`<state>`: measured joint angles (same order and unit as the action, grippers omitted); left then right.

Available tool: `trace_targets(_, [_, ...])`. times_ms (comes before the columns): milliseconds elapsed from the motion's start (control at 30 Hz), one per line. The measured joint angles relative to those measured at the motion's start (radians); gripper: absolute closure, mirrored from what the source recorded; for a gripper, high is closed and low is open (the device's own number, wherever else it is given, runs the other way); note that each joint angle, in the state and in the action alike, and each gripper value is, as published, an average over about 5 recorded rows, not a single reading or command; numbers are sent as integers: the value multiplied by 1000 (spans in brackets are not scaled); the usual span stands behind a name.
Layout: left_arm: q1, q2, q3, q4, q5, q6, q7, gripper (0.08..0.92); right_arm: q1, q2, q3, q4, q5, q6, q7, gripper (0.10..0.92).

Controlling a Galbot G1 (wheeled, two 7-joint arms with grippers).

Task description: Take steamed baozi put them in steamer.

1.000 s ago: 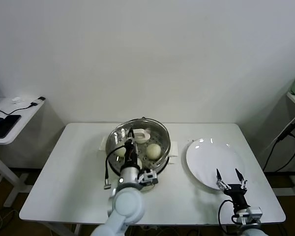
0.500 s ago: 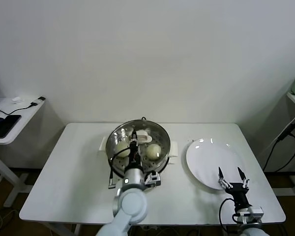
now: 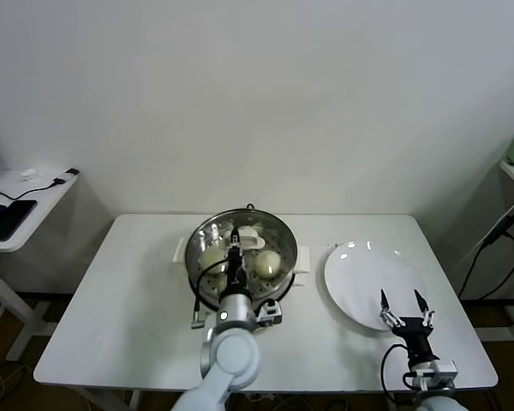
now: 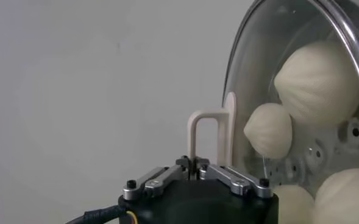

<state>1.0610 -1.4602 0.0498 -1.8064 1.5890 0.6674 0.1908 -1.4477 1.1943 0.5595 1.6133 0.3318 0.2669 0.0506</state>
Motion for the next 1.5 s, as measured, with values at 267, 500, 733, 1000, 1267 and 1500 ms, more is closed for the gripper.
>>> trace_targets(267, [8,20,15,-37,-20,-1,23,604,-2,-2,-3,7,-6,-1,-9,203])
trace_targets(500, [33,56,12,-122,-100,-12,32,405,-1,-1,-9,10,-7,-10,-15,202])
trace_targets(733, [88,84,-29,-230,-281,-70,-31,217,-4,3,-20,12,1,-16,-13,203])
trace_targets(1000, [177,86,-204,-325,-746,-222,-186,177,-12,1,-27,34,15,1,-2,203])
trace_targets(1267, [291,117,-485,-339,-1279,-397,-254,177,-15,-3,-28,56,17,9,2,203])
trace_targets(1500, [371,171,-642,-264,-1632,-536,-257,177,-14,-3,-33,58,19,17,3,203])
